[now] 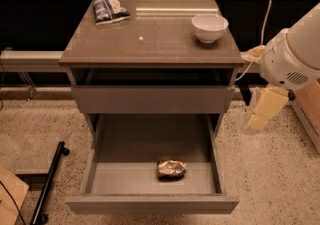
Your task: Pick orange can from middle drawer and place on counter
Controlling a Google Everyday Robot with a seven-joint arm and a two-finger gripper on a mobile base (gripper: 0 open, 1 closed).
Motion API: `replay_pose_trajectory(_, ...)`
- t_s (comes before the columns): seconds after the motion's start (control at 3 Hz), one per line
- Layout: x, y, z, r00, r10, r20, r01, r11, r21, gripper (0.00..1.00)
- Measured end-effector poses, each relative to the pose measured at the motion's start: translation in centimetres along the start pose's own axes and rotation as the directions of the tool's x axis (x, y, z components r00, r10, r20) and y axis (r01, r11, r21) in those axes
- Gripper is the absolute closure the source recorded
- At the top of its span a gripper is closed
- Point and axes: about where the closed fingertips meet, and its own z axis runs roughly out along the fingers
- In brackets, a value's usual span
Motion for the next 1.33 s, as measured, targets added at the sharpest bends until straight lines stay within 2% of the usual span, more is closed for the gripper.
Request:
replay_pose_trajectory(0.33, 0.8, -1.4, 5.1, 0.998, 0.028, 0.052, -0.026, 0.9988, -0.042, 0.00)
replay_pose_trajectory(0.67, 0.8, -1.4, 5.1, 0.998, 0.028, 0.052, -0.026, 0.9988, -0.042, 0.00)
replay_pose_trajectory(1.0, 0.4, -1.4, 8.2, 1.000, -0.008, 0.011, 0.009, 0.9993, -0.037, 0.00)
replay_pose_trajectory(1.33, 0.4, -2.2, 12.5, 0.999, -0.017, 0.040, 0.018, 0.9994, -0.030, 0.00)
